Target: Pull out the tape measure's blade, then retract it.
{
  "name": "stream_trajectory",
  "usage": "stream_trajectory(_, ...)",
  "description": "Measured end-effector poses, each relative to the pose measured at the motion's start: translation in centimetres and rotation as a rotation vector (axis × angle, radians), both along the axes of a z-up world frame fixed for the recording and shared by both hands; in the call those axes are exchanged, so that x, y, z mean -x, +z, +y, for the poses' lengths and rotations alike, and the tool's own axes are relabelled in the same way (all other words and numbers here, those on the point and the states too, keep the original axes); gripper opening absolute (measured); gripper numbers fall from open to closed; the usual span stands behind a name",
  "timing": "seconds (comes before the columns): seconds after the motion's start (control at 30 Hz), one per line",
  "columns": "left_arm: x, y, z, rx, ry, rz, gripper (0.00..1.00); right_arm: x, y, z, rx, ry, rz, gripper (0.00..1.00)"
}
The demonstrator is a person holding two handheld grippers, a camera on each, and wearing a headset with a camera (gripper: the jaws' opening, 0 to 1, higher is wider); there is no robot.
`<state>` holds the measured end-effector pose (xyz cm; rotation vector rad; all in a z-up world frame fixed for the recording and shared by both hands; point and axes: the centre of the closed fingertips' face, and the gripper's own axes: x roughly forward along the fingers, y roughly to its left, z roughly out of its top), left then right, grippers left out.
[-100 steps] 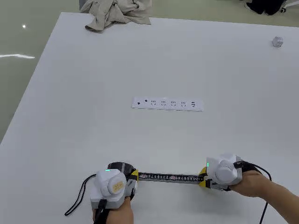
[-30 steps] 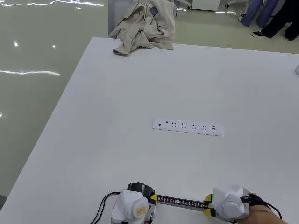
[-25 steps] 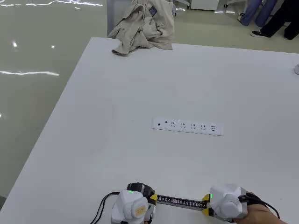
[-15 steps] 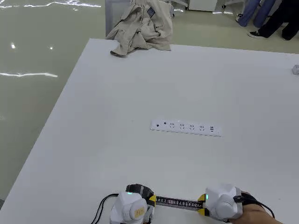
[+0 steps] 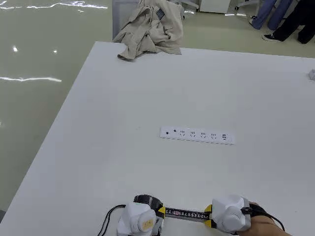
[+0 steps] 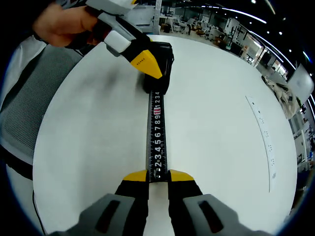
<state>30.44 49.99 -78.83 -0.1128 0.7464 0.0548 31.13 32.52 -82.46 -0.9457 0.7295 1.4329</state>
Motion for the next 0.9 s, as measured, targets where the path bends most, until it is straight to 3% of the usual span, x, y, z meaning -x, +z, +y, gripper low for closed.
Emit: stream_trajectory(0.9, -0.1, 0.0, 0.0, 0.001, -0.001, 0.008, 0.57, 0.1, 0.0, 3.1, -0.045, -0.011, -0.018, 0.14)
